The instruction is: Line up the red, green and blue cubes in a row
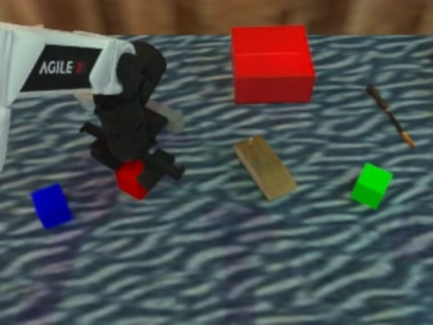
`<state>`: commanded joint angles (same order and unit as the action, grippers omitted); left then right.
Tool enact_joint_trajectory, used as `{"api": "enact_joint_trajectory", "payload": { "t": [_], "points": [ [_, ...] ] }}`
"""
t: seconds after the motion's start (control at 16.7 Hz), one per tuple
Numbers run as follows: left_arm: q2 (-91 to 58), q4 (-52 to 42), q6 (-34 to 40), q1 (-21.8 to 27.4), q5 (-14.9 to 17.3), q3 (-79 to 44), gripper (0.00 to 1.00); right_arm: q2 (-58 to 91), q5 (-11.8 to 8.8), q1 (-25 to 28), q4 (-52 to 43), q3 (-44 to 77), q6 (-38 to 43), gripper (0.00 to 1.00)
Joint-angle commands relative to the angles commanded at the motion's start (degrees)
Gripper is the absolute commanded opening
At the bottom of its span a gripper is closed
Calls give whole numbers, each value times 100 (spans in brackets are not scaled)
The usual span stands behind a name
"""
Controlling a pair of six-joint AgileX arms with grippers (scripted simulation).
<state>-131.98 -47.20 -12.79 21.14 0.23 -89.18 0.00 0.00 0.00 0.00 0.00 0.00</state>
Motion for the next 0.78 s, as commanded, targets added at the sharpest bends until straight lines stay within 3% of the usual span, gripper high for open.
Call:
{"api": "enact_joint_trajectory", "payload": {
  "t": [0.78],
  "points": [
    [729, -1389, 31, -114, 29, -825, 0, 0, 0, 0, 0, 0, 0, 100]
  ]
}}
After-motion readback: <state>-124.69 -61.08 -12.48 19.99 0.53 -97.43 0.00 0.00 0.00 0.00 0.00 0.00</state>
